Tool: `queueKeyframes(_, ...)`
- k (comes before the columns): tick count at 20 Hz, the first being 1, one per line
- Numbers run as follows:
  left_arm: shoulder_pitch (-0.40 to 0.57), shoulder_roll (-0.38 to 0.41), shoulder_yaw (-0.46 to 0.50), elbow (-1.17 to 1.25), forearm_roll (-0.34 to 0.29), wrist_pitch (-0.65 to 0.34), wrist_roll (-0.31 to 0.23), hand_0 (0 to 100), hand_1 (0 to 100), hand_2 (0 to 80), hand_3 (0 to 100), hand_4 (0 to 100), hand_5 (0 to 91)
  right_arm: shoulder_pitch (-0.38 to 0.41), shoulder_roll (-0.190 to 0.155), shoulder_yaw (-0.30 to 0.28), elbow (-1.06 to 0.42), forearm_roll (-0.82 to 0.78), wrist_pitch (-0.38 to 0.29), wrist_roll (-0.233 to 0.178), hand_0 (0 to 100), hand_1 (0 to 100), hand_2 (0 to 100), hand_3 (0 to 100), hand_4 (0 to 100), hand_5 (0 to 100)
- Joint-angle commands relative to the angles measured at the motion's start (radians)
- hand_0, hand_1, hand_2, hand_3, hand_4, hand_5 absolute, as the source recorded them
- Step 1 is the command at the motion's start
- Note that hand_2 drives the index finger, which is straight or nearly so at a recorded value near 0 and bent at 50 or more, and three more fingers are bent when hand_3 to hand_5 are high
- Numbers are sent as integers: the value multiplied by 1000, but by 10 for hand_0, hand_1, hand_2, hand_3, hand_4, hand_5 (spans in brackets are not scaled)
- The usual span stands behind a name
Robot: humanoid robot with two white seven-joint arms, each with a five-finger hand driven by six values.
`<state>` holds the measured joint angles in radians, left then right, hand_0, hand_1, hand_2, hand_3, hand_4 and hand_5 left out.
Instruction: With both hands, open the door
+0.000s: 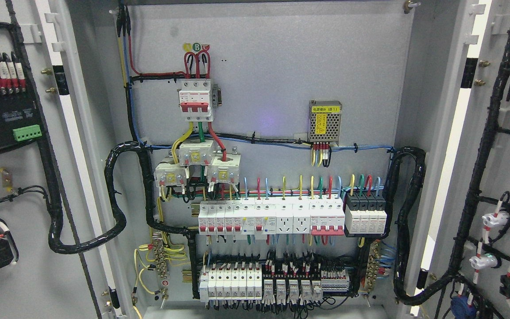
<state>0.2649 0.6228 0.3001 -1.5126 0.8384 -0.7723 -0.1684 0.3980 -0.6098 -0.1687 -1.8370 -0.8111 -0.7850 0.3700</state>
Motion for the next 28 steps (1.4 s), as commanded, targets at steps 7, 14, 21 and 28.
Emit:
queueKeyframes(7,-67,37,4,198,2,-15,0,0,0,0,0,33,0,-4,-25,-14,2,-5,-83,3,0,0,0,0,0,0)
queueKeyframes(14,-102,61,-1,252,4,11,0,0,0,0,0,33,0,-4,-27,-23,5,-5,-85,1,0,0,0,0,0,0)
queueKeyframes(21,-127,75,-3,287,2,38,1,0,0,0,0,32,0,-4,-22,-48,7,-5,-95,1,0,0,0,0,0,0)
queueKeyframes(28,-125,77,-7,290,2,38,0,0,0,0,0,33,0,-4,-21,-37,4,-5,-103,1,0,0,0,0,0,0)
